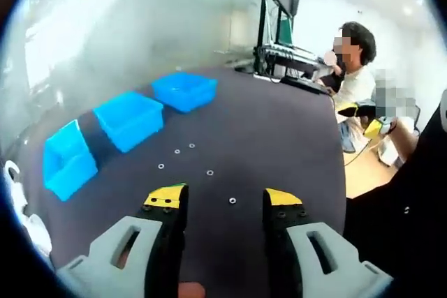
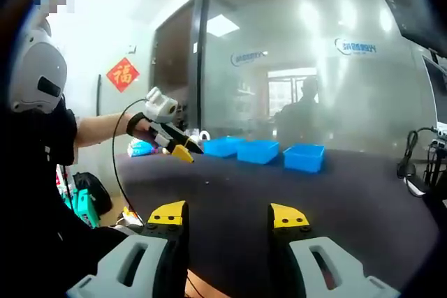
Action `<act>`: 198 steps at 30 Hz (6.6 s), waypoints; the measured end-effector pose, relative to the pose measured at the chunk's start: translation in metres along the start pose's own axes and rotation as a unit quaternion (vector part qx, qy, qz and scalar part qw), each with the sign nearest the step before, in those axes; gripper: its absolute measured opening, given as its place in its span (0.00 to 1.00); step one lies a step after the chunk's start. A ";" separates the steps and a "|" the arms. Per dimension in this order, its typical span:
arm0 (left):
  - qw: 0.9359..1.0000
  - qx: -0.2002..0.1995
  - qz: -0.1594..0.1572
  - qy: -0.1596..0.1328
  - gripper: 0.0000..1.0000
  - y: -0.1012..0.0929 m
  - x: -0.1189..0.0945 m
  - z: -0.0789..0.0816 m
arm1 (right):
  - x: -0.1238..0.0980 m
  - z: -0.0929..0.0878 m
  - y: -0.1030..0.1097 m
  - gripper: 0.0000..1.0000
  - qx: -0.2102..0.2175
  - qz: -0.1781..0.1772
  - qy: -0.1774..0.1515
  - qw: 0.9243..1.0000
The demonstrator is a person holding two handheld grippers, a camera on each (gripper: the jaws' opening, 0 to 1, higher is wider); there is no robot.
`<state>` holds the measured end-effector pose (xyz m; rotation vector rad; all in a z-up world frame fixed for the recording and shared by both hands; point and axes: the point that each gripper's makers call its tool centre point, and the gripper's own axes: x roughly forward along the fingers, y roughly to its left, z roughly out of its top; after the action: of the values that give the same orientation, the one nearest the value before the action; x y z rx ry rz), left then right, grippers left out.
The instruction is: Sort the screws, nuts, and washers into the corresponding bins
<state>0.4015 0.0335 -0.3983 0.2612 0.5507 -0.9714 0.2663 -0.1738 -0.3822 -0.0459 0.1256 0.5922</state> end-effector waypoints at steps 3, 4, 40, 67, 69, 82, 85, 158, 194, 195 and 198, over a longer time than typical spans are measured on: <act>1.000 0.006 -0.005 0.015 0.42 -0.006 0.005 0.000 | 0.000 0.000 -0.001 0.41 0.002 -0.001 -0.001 1.000; 1.000 0.004 -0.006 0.020 0.42 -0.007 0.007 -0.001 | -0.001 0.000 -0.002 0.41 0.002 -0.002 -0.002 1.000; 0.994 -0.001 0.020 0.112 0.26 0.001 0.043 -0.040 | -0.004 -0.007 -0.007 0.41 0.016 -0.008 -0.006 1.000; 0.995 -0.008 0.016 0.097 0.06 -0.008 0.046 -0.045 | -0.002 -0.006 -0.002 0.41 0.015 -0.004 -0.008 1.000; 0.996 -0.017 0.013 0.091 0.06 -0.009 0.044 -0.045 | -0.002 -0.005 -0.002 0.41 0.015 -0.004 -0.009 1.000; 0.996 -0.080 0.030 -0.008 0.06 -0.003 0.020 -0.030 | 0.003 -0.002 0.001 0.41 0.012 0.001 -0.009 1.000; 0.995 -0.085 0.041 -0.026 0.06 0.001 0.011 -0.029 | 0.004 -0.001 0.002 0.41 0.010 0.002 -0.009 1.000; 0.906 -0.123 0.355 -0.196 0.06 0.294 -0.031 0.068 | 0.015 0.009 0.011 0.41 0.007 0.005 -0.006 1.000; 0.928 -0.092 0.264 -0.246 0.43 0.149 -0.061 0.075 | 0.017 0.012 0.012 0.41 0.009 0.011 -0.018 1.000; 0.929 -0.088 0.260 -0.248 0.43 0.142 -0.063 0.074 | 0.018 0.012 0.012 0.41 0.009 0.012 -0.018 1.000; 0.930 -0.073 0.247 -0.264 0.43 0.115 -0.075 0.072 | 0.019 0.014 0.014 0.41 0.008 0.015 -0.019 1.000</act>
<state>0.4878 0.1167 -0.3006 -0.0072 0.0484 -0.4700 0.2759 -0.1503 -0.3713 -0.0180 0.0939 0.6212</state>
